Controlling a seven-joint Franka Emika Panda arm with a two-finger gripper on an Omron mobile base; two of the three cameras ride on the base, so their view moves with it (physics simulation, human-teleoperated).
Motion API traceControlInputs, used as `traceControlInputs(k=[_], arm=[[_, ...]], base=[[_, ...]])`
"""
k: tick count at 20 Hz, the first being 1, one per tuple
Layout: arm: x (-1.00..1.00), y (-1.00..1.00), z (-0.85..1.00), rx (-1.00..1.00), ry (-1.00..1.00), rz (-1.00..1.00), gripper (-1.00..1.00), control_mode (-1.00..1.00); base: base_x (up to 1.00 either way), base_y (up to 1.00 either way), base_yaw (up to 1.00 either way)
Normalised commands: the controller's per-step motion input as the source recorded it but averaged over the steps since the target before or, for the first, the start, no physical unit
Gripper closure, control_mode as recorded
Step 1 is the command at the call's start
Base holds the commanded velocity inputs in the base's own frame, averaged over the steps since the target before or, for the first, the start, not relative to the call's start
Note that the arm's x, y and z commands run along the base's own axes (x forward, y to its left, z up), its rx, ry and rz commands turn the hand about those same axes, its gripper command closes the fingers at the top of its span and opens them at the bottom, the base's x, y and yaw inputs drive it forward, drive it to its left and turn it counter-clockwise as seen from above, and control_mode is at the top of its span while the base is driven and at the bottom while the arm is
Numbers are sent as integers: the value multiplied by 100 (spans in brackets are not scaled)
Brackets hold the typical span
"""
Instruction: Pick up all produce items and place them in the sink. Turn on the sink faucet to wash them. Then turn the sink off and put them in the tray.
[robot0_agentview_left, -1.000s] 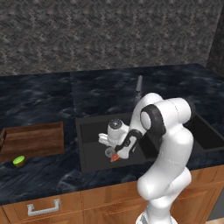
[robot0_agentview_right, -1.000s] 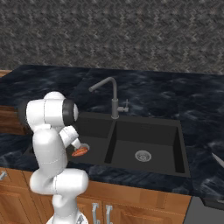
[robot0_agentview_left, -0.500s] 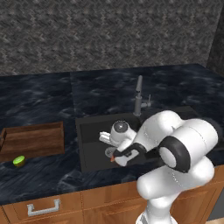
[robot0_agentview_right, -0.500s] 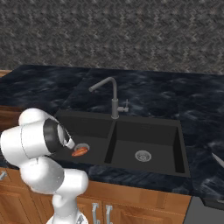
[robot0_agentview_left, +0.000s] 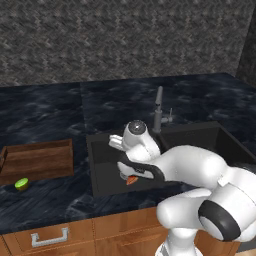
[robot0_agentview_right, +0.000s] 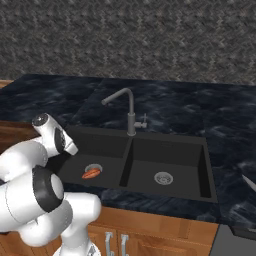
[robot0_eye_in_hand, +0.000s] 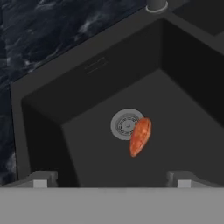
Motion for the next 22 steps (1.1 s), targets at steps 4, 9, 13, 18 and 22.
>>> traceControlInputs(k=[4, 9, 13, 18, 22], arm=[[-2, 48, 100, -2, 7, 1, -100, -100], [-19, 66, 91, -4, 9, 5, -100, -100], [-33, 72, 65, -2, 7, 5, -100, -100], [-50, 58, 8, 0, 2, 11, -100, -100], [-30, 74, -6, 1, 2, 14, -100, -100]], base=[[0, 0, 0], [0, 0, 0], [0, 0, 0], [0, 0, 0], [0, 0, 0]])
